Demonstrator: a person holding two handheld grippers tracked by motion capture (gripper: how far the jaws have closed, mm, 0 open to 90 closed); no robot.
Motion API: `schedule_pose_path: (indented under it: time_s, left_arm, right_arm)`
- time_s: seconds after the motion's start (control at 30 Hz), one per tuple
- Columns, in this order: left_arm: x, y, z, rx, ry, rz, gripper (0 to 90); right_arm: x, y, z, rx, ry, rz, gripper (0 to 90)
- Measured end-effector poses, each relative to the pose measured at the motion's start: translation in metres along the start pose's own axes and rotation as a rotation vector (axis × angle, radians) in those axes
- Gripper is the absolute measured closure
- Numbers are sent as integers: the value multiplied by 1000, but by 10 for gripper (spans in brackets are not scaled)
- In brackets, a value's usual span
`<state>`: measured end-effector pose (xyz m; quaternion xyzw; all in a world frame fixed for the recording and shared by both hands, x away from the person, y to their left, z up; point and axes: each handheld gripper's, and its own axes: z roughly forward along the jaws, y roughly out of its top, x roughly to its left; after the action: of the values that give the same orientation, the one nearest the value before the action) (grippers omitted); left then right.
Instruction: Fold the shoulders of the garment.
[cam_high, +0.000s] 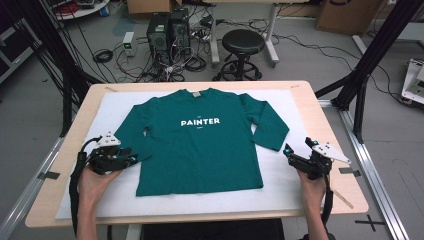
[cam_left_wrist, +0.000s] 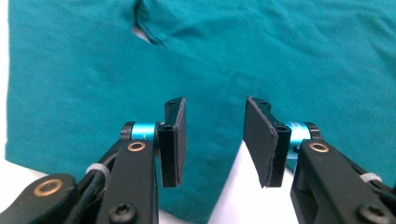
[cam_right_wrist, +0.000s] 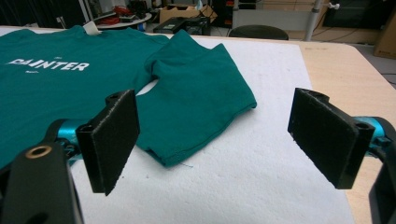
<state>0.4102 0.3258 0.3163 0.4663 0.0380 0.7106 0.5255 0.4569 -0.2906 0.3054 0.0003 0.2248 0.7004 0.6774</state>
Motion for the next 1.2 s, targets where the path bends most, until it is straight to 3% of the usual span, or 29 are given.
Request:
schedule_pose_path:
  time_s: [0.13,0.3,0.4,0.53,0.67,0.77,0.87,1.2]
  left_arm:
    - [0,-4,2,6,-21,-2,591]
    - [-1,-6,8,21,-12,-8,586]
    - [-2,-7,13,59,6,8,577]
    - [-2,-8,14,48,27,7,604]
    - [-2,-8,15,40,61,1,684]
    - [-4,-7,16,38,98,-2,810]
    - [-5,-7,18,27,116,-12,857]
    - [-2,-5,12,-34,113,-70,867]
  right_arm:
    - [0,0,0,2,-2,-2,170]
    - [0,0,1,5,-3,-10,170]
    - [1,0,1,11,-7,-13,170]
    - [2,1,1,16,-9,-15,170]
    - [2,1,2,23,-19,-21,170]
    - [3,1,2,24,-27,-20,170]
    - [3,1,2,24,-31,-18,170]
    - [3,1,3,30,-45,-16,170]
